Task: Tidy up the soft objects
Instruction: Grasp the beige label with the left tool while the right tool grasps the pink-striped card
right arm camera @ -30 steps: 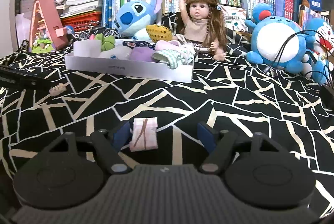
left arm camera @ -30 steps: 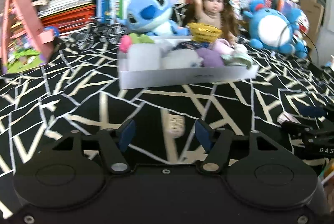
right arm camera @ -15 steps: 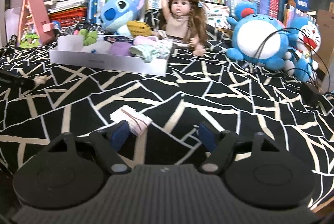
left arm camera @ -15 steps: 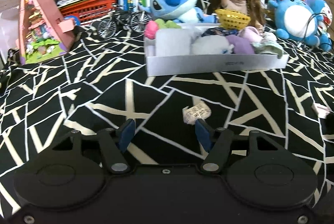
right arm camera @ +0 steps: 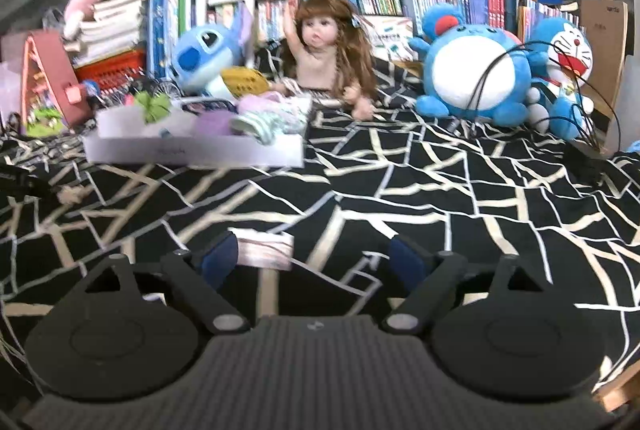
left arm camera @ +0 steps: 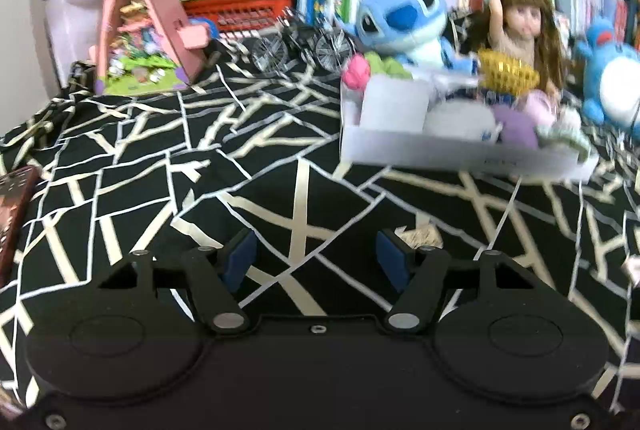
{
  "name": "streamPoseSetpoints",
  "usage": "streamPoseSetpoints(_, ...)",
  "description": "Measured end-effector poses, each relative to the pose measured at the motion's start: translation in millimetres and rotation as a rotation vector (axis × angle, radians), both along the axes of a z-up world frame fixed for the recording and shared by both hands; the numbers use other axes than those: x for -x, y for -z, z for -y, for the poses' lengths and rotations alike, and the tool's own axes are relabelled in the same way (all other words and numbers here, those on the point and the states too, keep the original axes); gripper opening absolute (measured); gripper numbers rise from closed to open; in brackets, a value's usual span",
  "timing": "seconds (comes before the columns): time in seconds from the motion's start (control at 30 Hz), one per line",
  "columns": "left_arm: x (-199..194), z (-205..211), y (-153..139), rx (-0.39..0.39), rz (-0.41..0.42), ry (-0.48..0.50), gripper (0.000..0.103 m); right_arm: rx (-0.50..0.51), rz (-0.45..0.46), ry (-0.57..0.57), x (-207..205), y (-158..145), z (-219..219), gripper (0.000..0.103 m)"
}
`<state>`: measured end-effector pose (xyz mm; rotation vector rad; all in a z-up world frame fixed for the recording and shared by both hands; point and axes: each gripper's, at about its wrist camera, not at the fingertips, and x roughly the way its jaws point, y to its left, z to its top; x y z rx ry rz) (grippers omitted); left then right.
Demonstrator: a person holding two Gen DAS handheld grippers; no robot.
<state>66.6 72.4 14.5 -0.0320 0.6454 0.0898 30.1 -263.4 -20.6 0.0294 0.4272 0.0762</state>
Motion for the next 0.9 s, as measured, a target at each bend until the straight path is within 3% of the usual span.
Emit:
streamPoseSetpoints(0.07, 9, 6, -5, -0.003, 0.041, -0.037, 0.085, -0.027, 0.02, -0.001, 1, 0, -4, 0.094)
streamPoseSetpoints(0.2, 24, 32, -9, -0.034, 0.143, -0.06, 0.088, -0.045, 0.028, 0.022, -3, 3, -19, 0.094)
streamPoseSetpoints(0.3, 16, 51, -4, -0.05, 0.1, -0.03, 0.088, -0.047, 0.029, 0.038, -7, 7, -28, 0.094)
streamPoseSetpoints(0.47, 5, 63, 11, -0.013, 0.049, -0.041, 0.086, -0.045, 0.018, 0.07, -13, 11, -34, 0.094)
streamPoseSetpoints(0.67, -2, 64, 20, 0.007, 0.03, -0.024, 0.067, -0.041, 0.0, 0.079, -16, 15, -36, 0.084)
streamPoseSetpoints(0.73, -2, 63, 20, 0.002, 0.035, -0.018, 0.049, -0.023, 0.001, 0.072, -14, 15, -38, 0.073)
streamPoseSetpoints(0.9, 0, 61, 19, -0.003, 0.046, -0.009, 0.027, -0.016, -0.007, 0.06, -12, 14, -40, 0.058)
